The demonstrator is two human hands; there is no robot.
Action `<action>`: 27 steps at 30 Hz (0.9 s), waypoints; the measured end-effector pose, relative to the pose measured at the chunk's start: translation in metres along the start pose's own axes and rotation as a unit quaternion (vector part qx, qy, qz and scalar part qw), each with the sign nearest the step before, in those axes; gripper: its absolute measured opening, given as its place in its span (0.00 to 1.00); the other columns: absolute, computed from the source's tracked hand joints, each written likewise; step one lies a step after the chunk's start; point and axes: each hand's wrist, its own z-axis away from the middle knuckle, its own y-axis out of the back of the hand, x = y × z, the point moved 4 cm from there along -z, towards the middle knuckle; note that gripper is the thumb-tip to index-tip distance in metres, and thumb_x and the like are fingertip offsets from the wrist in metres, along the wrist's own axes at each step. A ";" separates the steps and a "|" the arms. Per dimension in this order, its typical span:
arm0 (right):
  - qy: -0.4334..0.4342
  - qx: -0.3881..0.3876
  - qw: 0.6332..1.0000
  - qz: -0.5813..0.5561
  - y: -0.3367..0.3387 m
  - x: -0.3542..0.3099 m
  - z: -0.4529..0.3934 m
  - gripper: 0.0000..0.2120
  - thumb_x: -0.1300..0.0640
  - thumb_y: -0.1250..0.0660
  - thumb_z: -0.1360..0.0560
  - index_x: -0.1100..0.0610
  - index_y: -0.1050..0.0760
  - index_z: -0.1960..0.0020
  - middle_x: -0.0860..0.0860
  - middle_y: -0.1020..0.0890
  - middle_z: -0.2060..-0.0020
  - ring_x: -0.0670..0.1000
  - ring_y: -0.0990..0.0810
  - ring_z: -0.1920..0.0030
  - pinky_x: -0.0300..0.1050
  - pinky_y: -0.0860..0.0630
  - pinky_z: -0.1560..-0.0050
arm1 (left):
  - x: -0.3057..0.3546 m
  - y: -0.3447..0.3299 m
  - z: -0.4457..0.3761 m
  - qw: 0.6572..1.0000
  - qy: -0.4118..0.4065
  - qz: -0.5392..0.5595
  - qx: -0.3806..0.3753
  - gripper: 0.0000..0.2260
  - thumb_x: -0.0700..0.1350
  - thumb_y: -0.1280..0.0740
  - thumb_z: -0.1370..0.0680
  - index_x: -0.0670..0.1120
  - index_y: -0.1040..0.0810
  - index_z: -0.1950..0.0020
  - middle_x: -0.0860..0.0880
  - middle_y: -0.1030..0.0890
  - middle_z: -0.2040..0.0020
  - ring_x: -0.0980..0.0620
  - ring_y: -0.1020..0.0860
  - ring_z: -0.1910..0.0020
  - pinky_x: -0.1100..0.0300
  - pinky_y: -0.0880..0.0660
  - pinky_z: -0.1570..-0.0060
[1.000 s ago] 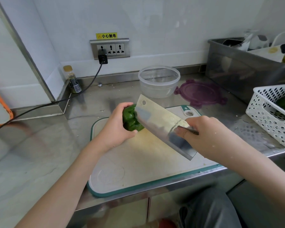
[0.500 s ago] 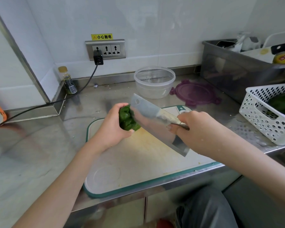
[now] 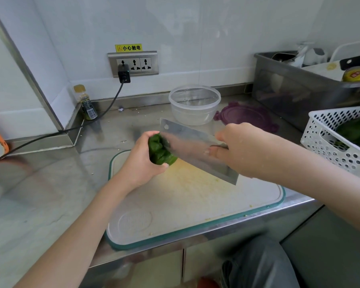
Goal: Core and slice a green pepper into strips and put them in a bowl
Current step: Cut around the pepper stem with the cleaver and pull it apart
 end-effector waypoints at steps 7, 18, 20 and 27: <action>-0.012 -0.036 0.999 -0.027 0.000 0.009 -0.002 0.19 0.43 0.41 0.22 0.56 0.36 0.62 0.53 0.28 0.76 0.49 0.30 0.80 0.37 0.33 0.80 | 0.003 0.001 0.001 1.000 -0.005 0.015 0.011 0.33 0.36 0.24 0.34 0.49 0.35 0.33 0.54 0.28 0.41 0.65 0.28 0.47 0.81 0.35 0.55; 0.003 -0.002 1.000 0.009 -0.002 -0.003 -0.003 0.21 0.44 0.41 0.21 0.55 0.40 0.67 0.51 0.33 0.70 0.48 0.34 0.72 0.40 0.42 0.74 | -0.003 0.004 -0.001 0.999 0.005 0.012 0.040 0.33 0.37 0.24 0.34 0.48 0.34 0.34 0.51 0.26 0.40 0.55 0.27 0.44 0.81 0.34 0.55; 0.002 -0.010 1.000 0.006 0.001 -0.002 0.001 0.20 0.44 0.41 0.21 0.55 0.38 0.66 0.51 0.32 0.70 0.48 0.33 0.73 0.39 0.40 0.75 | -0.002 0.003 -0.002 0.999 0.005 0.013 0.042 0.33 0.37 0.24 0.34 0.49 0.34 0.33 0.52 0.26 0.40 0.55 0.27 0.43 0.79 0.34 0.55; 0.003 -0.010 1.000 0.014 0.006 -0.007 -0.003 0.21 0.43 0.42 0.21 0.55 0.39 0.67 0.51 0.33 0.69 0.48 0.35 0.72 0.40 0.42 0.74 | -0.002 0.005 0.000 0.998 0.014 0.036 0.045 0.31 0.35 0.24 0.34 0.52 0.34 0.37 0.53 0.25 0.43 0.58 0.26 0.48 0.82 0.34 0.58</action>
